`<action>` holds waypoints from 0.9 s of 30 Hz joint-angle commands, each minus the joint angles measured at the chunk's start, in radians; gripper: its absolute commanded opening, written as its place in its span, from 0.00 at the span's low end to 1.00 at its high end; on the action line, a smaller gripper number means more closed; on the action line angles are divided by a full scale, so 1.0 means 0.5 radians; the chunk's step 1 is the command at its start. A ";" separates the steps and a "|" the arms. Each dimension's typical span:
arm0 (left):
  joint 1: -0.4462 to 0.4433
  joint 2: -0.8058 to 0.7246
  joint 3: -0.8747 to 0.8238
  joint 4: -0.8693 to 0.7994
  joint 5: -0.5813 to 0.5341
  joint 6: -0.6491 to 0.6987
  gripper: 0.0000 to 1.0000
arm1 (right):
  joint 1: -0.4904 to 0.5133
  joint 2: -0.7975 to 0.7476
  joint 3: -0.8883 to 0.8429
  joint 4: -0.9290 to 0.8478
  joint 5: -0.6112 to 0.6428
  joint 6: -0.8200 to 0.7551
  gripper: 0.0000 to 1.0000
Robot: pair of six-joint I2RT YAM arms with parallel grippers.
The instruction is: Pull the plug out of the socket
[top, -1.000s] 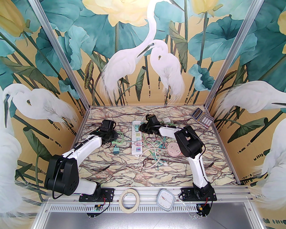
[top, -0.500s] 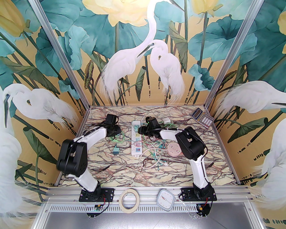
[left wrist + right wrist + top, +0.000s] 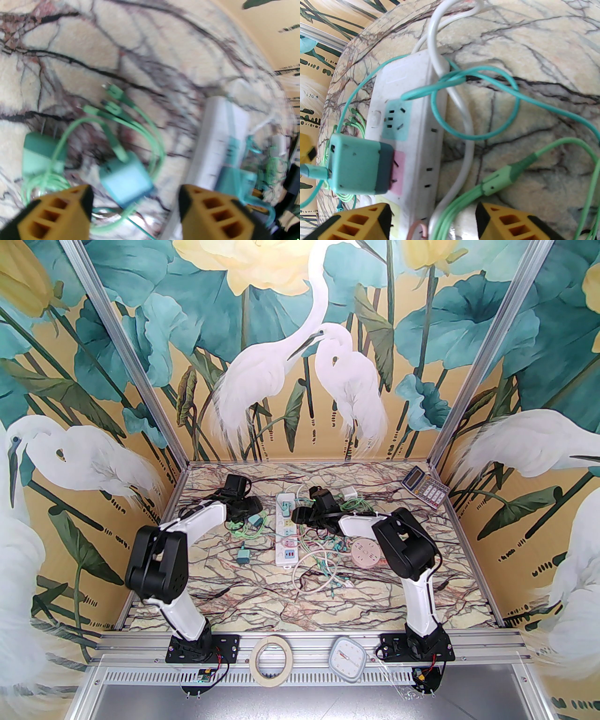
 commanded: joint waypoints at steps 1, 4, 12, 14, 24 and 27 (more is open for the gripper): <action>-0.147 -0.113 -0.002 0.020 -0.004 0.075 0.65 | -0.027 -0.056 -0.072 -0.030 0.047 0.011 0.65; -0.294 -0.085 0.035 0.045 -0.077 0.144 0.60 | -0.032 -0.049 -0.071 -0.029 0.035 0.022 0.65; -0.594 0.250 0.327 -0.066 -0.282 0.285 0.52 | -0.076 -0.068 -0.103 -0.010 0.029 0.068 0.65; -0.608 0.347 0.395 -0.106 -0.319 0.304 0.51 | -0.081 -0.073 -0.107 -0.006 0.032 0.067 0.64; -0.593 0.622 0.578 -0.222 -0.422 0.271 0.46 | -0.088 -0.066 -0.111 0.000 0.026 0.082 0.64; -0.562 0.663 0.606 -0.222 -0.384 0.264 0.45 | -0.087 -0.059 -0.108 0.006 0.012 0.087 0.64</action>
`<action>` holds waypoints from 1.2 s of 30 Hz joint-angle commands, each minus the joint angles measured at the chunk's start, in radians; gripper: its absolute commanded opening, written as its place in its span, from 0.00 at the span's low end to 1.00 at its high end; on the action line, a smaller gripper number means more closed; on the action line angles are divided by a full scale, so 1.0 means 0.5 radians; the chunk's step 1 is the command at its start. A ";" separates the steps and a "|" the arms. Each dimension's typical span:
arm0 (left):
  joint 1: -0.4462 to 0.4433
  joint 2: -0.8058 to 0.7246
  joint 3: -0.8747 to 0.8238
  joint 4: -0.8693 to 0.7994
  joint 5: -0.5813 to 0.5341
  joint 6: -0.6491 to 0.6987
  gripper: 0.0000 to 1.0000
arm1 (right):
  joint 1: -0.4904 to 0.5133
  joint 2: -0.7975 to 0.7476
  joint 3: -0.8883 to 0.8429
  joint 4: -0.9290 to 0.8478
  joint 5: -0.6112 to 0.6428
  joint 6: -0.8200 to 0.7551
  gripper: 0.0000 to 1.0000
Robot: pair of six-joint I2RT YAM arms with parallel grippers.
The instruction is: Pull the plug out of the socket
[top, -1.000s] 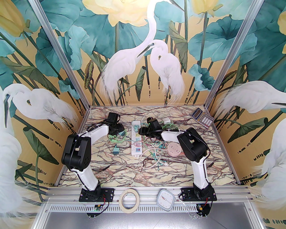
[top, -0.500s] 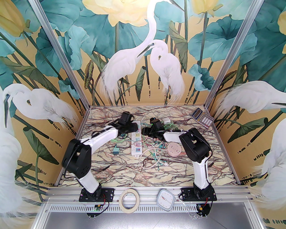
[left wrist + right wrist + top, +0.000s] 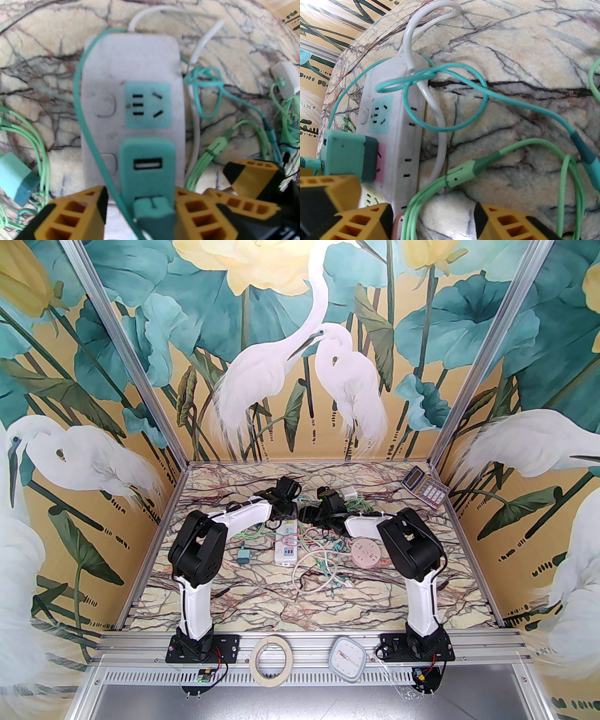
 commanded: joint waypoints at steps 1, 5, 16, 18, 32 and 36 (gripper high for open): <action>0.052 0.068 0.083 -0.060 -0.004 0.007 0.45 | -0.015 -0.017 -0.029 -0.029 0.009 0.037 0.64; 0.078 0.101 0.129 -0.056 0.014 0.016 0.45 | -0.016 -0.007 -0.024 -0.029 -0.004 0.037 0.64; 0.079 0.062 0.117 -0.048 0.106 -0.010 0.20 | -0.023 -0.002 -0.021 0.007 -0.069 0.017 0.60; 0.078 0.037 0.103 -0.049 0.126 -0.012 0.20 | -0.022 0.010 -0.018 0.063 -0.150 0.018 0.58; 0.011 -0.110 -0.022 0.027 0.284 -0.150 0.17 | 0.002 0.146 0.108 0.035 -0.360 0.050 0.44; 0.011 -0.094 0.018 -0.021 0.273 -0.146 0.17 | 0.031 0.236 0.186 -0.078 -0.351 0.066 0.40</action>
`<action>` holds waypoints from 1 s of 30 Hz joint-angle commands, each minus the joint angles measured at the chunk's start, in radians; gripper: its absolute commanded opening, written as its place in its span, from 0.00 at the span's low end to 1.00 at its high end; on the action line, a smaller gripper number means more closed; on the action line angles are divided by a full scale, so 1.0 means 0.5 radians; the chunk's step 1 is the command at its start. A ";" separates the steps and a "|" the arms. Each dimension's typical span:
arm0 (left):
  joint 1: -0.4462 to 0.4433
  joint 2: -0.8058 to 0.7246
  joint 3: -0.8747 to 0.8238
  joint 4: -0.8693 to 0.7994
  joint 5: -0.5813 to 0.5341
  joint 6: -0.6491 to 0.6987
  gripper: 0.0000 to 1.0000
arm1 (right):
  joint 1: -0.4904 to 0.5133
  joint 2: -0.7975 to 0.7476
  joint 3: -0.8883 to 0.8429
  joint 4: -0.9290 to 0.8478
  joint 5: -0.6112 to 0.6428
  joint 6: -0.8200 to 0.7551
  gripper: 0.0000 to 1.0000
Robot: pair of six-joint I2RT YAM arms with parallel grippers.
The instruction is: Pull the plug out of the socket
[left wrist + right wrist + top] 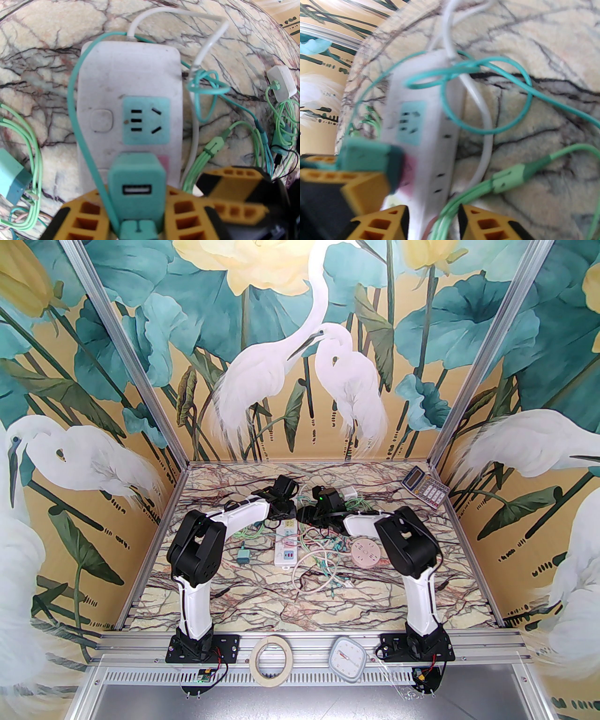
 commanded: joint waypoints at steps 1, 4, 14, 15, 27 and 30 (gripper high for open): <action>-0.026 -0.070 0.028 -0.028 0.123 -0.051 0.17 | 0.046 0.109 0.094 -0.190 -0.004 0.019 0.39; -0.026 -0.073 0.024 -0.019 0.149 -0.061 0.17 | 0.061 0.171 0.155 -0.238 -0.052 0.034 0.35; -0.029 -0.064 0.003 0.015 0.193 -0.091 0.16 | 0.076 0.192 0.127 -0.013 -0.297 0.093 0.40; -0.029 -0.061 0.004 0.015 0.194 -0.096 0.16 | 0.083 0.206 0.158 -0.055 -0.310 0.071 0.41; -0.029 -0.087 0.137 -0.107 0.188 -0.071 0.15 | 0.094 0.310 0.341 -0.549 0.037 0.023 0.33; -0.016 -0.140 0.169 -0.140 0.188 -0.069 0.15 | 0.094 0.298 0.344 -0.588 0.082 0.018 0.32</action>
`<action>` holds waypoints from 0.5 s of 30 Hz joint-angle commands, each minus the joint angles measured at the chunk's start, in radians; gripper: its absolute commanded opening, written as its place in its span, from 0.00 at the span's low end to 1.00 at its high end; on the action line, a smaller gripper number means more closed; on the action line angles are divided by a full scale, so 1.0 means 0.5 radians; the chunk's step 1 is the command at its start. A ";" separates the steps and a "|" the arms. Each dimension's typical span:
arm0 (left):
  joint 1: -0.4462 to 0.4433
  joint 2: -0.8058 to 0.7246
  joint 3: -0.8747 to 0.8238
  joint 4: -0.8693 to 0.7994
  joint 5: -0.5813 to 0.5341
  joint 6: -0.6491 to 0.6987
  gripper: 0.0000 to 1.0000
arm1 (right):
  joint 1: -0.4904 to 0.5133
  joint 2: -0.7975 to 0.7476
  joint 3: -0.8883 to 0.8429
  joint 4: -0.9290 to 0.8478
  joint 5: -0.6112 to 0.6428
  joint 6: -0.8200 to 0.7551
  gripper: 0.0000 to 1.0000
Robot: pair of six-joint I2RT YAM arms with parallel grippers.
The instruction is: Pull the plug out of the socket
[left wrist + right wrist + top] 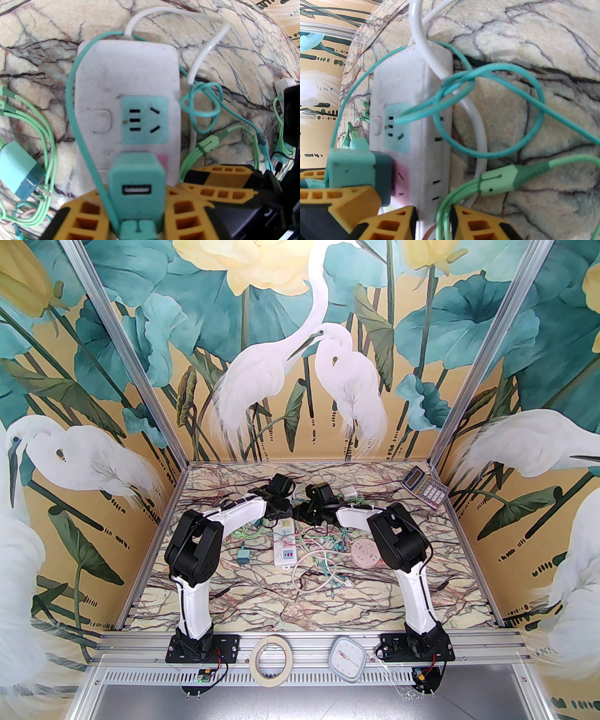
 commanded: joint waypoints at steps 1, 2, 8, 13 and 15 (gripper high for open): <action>-0.052 -0.140 0.123 -0.016 0.216 -0.003 0.15 | 0.063 0.147 -0.017 -0.228 0.197 -0.027 0.32; -0.037 -0.162 0.122 -0.013 0.236 -0.023 0.15 | 0.062 0.143 -0.012 -0.243 0.212 -0.029 0.32; 0.129 -0.276 -0.005 0.132 0.505 -0.214 0.14 | 0.063 0.140 -0.001 -0.274 0.233 -0.036 0.31; 0.128 -0.291 -0.055 0.158 0.496 -0.185 0.14 | 0.063 0.143 0.006 -0.274 0.229 -0.039 0.31; 0.074 -0.271 -0.027 0.102 0.383 -0.118 0.14 | 0.063 0.146 0.004 -0.267 0.223 -0.039 0.31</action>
